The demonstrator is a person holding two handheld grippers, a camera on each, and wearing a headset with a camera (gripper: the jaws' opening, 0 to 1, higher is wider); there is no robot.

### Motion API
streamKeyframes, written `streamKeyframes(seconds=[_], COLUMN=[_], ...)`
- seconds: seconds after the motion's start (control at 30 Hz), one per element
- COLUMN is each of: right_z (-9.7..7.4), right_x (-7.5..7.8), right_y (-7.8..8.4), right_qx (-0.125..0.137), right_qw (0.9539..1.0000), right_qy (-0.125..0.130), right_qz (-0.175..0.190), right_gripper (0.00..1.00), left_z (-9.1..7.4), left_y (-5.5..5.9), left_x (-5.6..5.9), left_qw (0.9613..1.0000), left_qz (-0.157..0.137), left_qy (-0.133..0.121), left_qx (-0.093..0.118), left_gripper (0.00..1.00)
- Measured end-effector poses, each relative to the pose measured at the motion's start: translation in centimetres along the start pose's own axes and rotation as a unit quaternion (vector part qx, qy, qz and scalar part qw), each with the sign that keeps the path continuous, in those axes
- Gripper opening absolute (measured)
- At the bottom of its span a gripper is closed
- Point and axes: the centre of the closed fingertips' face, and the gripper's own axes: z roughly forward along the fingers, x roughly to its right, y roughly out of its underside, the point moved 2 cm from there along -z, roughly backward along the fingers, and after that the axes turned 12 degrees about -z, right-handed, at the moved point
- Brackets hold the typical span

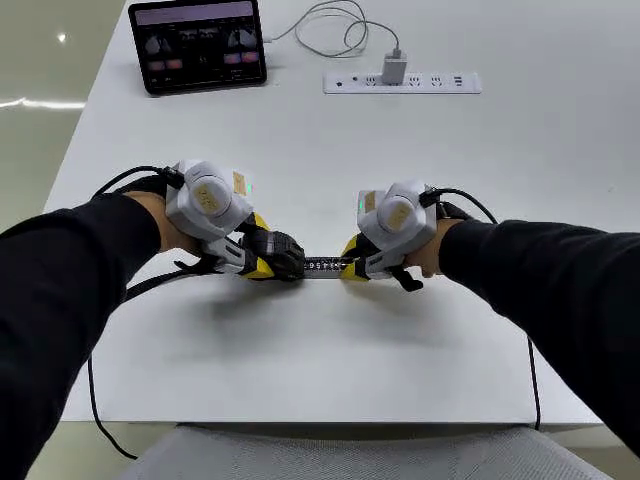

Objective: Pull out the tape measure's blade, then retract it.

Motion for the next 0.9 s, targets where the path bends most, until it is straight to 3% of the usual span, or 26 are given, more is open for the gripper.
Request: streamKeyframes(seconds=[0.9], right_z=[-1.7], right_x=[-0.5], right_y=[2.0], right_qx=[-0.011], right_qw=[0.9999], right_qy=[0.004], right_qz=[0.008], right_gripper=[0.1], left_z=[-0.1], left_y=[0.0], left_x=[0.0], left_qw=[1.0], left_qz=[-0.001], left_qy=[-0.005], left_qx=[0.003], left_gripper=[0.3])
